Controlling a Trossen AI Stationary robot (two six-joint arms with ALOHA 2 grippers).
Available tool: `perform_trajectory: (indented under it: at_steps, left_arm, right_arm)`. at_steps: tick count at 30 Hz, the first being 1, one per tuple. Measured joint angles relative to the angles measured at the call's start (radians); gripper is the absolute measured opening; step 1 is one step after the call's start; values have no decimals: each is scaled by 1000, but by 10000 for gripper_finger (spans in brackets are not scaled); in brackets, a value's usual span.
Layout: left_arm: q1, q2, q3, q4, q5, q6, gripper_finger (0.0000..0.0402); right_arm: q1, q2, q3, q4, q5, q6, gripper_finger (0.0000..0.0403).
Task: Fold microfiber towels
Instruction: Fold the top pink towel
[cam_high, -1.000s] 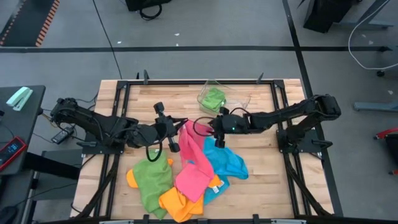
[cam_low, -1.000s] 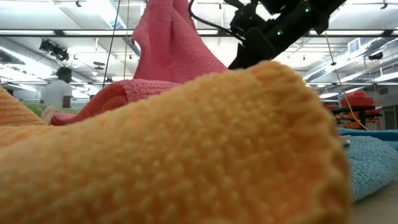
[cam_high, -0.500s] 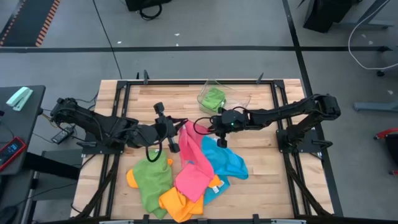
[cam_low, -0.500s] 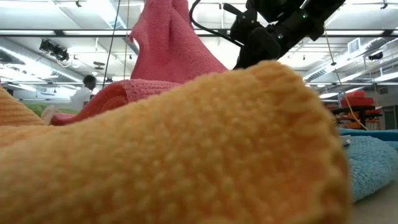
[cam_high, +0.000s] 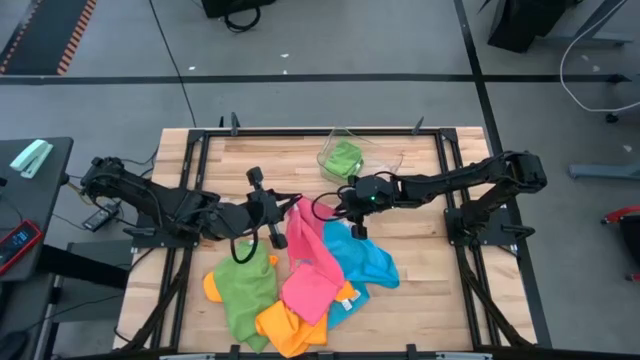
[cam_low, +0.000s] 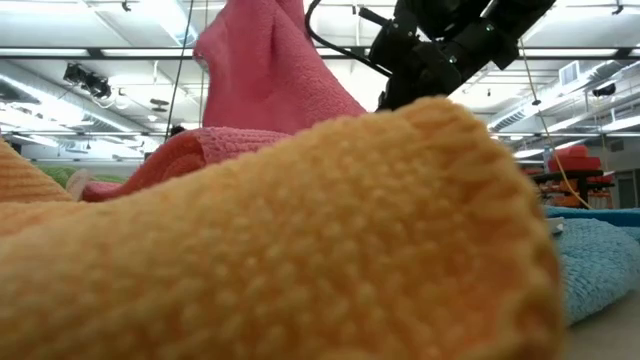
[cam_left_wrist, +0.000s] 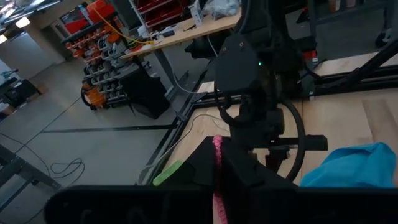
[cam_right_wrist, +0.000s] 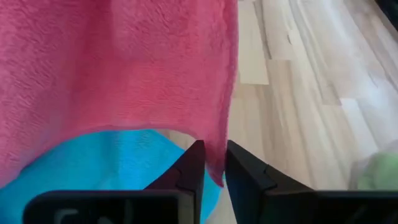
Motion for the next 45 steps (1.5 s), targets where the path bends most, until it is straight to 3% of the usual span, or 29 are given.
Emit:
perform_trajectory:
  at_steps: [8, 16, 20, 26, 31, 35, 40, 45]
  left_arm:
    - [-1, 0, 0, 12, 0, 20, 10]
    - [-1, 0, 0, 25, 0, 27, 29]
    - [-1, 0, 0, 22, 0, 27, 17]
    - [-1, 0, 0, -105, 0, -41, 13]
    - [10, 0, 0, -285, 0, -124, 33]
    - [24, 0, 0, -378, 0, -165, 22]
    - [20, 0, 0, -395, -1, -164, 9]
    - [14, -14, 0, -396, -4, -155, 28]
  right_arm:
    - [-10, 0, 0, 13, -58, -14, 94]
    - [-10, 0, 0, -18, -59, -21, 43]
    - [-10, 0, 0, -23, -36, -26, 13]
    - [-10, -39, 16, -74, 23, -53, 6]
    - [-1, -84, 80, -244, 24, -51, 5]
    - [27, -108, 159, -388, 48, -31, 4]
    - [81, -122, 292, -561, 128, -18, 4]
    - [132, -129, 428, -701, 194, -14, 4]
